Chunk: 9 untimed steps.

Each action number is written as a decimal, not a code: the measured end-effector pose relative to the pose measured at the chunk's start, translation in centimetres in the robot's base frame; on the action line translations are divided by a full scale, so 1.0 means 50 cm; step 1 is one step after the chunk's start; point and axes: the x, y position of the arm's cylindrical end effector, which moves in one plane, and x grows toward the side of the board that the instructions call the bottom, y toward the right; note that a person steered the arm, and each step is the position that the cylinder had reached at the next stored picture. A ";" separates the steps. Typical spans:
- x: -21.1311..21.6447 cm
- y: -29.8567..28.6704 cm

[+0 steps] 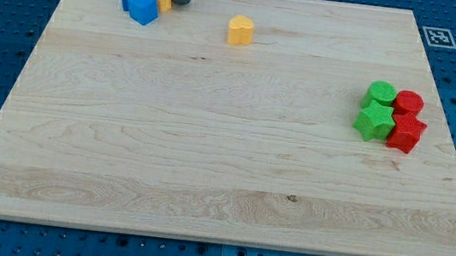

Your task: Move the yellow blocks into the blue blocks

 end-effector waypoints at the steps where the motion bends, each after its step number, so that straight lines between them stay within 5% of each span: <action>1: -0.012 -0.054; 3: -0.034 -0.031; 9: 0.031 0.318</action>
